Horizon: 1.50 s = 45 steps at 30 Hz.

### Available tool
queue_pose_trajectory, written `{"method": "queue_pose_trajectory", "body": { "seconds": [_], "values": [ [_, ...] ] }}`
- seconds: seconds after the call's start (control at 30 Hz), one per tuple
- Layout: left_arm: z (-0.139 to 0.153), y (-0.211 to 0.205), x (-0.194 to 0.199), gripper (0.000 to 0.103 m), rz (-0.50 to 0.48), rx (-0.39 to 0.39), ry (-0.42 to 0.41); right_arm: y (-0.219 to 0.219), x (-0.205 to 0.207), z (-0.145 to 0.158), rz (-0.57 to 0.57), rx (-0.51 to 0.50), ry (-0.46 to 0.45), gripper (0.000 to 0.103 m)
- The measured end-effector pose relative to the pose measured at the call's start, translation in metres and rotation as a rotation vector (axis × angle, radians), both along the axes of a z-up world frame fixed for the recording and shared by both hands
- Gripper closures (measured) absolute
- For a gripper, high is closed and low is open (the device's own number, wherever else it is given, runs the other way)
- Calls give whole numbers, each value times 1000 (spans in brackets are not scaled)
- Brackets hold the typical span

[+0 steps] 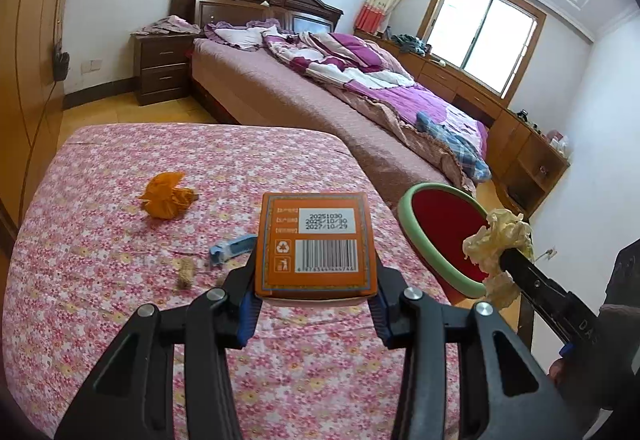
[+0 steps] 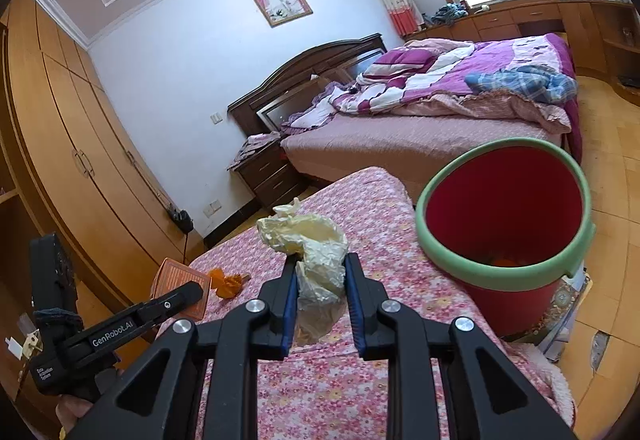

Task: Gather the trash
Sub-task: 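Grasp the orange carton with the left tool, then carry the orange carton in the left tool while the right tool carries the white paper to the bucket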

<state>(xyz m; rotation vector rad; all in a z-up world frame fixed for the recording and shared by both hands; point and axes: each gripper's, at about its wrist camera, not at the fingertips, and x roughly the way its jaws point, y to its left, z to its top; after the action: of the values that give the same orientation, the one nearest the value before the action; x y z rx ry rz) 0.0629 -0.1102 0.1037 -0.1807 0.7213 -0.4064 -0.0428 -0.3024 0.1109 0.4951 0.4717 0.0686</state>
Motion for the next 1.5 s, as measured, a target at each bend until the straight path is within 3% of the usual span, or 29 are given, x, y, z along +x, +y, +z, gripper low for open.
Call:
{"method": "queue_pose_trajectory", "body": {
  "seconds": [0.3,0.57,1.1,1.4,1.5],
  "values": [
    [2,-41,0,57,-80,42,-7,-32,-20,2,-96,12,-18,79],
    [-3,-98,18,57,-188,94,-6,-75,-23,-14,-202,42,5,79],
    [-44,-213,73,57,-359,141,47,-151,8,-57,-318,63,99,79],
    [-68,-242,90,57,-397,168,70,-171,25,-84,-339,73,148,75],
    [-74,-245,93,52,-415,164,73,-176,28,-90,-348,92,159,74]
  ]
}}
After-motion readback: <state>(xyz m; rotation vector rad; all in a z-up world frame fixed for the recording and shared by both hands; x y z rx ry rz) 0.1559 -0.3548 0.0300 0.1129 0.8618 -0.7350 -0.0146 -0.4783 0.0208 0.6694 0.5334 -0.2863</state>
